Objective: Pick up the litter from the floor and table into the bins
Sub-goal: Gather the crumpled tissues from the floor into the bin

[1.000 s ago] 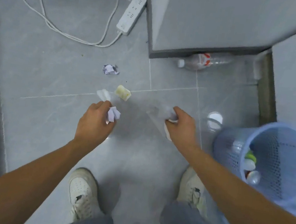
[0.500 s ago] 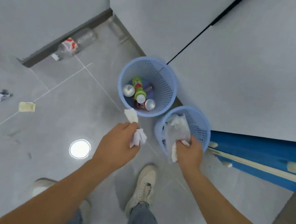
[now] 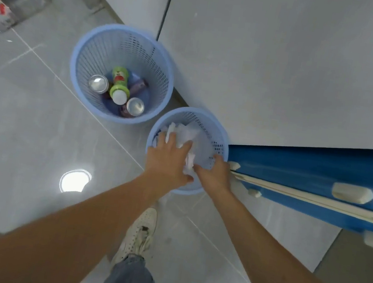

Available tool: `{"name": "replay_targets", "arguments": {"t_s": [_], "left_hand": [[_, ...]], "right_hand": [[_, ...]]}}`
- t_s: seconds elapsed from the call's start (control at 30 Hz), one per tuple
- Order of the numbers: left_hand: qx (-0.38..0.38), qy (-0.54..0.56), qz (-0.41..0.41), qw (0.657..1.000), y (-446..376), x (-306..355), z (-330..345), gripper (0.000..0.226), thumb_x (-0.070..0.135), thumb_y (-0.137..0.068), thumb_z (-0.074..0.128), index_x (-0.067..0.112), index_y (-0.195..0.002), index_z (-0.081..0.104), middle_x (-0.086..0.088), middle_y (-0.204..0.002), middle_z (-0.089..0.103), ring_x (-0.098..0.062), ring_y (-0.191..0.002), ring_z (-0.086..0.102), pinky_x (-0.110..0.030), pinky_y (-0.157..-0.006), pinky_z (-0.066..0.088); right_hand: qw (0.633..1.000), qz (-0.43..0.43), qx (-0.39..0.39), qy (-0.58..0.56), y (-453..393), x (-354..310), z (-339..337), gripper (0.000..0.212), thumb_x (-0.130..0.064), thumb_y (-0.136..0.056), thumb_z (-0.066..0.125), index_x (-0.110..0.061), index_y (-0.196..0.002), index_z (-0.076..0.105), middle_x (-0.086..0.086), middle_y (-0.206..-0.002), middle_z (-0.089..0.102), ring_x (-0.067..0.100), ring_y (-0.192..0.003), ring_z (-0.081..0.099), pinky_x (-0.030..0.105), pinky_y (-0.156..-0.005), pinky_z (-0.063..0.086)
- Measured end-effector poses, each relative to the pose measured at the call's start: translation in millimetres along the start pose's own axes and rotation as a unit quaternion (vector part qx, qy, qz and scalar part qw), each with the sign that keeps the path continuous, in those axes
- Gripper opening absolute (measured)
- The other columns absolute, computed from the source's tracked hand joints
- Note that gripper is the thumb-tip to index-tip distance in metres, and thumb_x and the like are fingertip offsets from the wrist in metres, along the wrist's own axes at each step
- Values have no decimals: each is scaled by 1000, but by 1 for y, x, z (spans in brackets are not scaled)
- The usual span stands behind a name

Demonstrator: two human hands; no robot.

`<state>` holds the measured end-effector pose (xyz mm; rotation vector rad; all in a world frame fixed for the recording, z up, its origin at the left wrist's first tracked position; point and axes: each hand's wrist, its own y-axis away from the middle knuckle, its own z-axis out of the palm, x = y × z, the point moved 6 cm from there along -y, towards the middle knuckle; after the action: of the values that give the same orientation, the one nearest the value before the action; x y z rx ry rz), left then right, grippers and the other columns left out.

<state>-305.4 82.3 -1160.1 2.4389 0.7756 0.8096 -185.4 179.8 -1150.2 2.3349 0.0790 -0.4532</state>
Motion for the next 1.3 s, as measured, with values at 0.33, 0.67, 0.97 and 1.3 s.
{"name": "replay_targets", "arguments": {"t_s": [0.33, 0.67, 0.97, 1.3], "left_hand": [[147, 139, -54, 978, 154, -174, -72, 40, 41, -90, 46, 22, -124, 53, -1, -117, 51, -25, -111, 51, -43, -79, 51], [147, 148, -289, 934, 323, -470, -62, 31, 36, -95, 50, 26, -125, 51, 5, -115, 56, -19, -110, 52, -36, -76, 54], [184, 158, -357, 902, 227, -672, -46, 55, 30, -93, 56, 29, -147, 41, -11, -142, 40, -35, -128, 43, -47, -89, 50], [117, 68, -258, 957, 106, -735, 6, 50, 16, -93, 58, 27, -141, 48, -7, -152, 27, -35, -129, 33, -48, -94, 52]], "right_hand": [[974, -206, 25, 93, 112, -108, 71, 31, -3, -87, 66, -21, -111, 59, 2, -110, 57, 24, -100, 60, 35, -83, 44], [919, -335, -164, 127, 215, -278, 328, 24, -4, -83, 67, -19, -102, 62, 2, -100, 57, 19, -83, 61, 42, -83, 54], [790, -453, -224, 348, 191, -328, 574, 54, -20, -90, 63, -26, -141, 48, 5, -149, 31, 35, -135, 34, 43, -97, 50], [624, -604, -209, 449, 125, -320, 658, 69, -13, -78, 69, -26, -142, 47, 7, -162, 23, 34, -148, 23, 47, -109, 39]]}}
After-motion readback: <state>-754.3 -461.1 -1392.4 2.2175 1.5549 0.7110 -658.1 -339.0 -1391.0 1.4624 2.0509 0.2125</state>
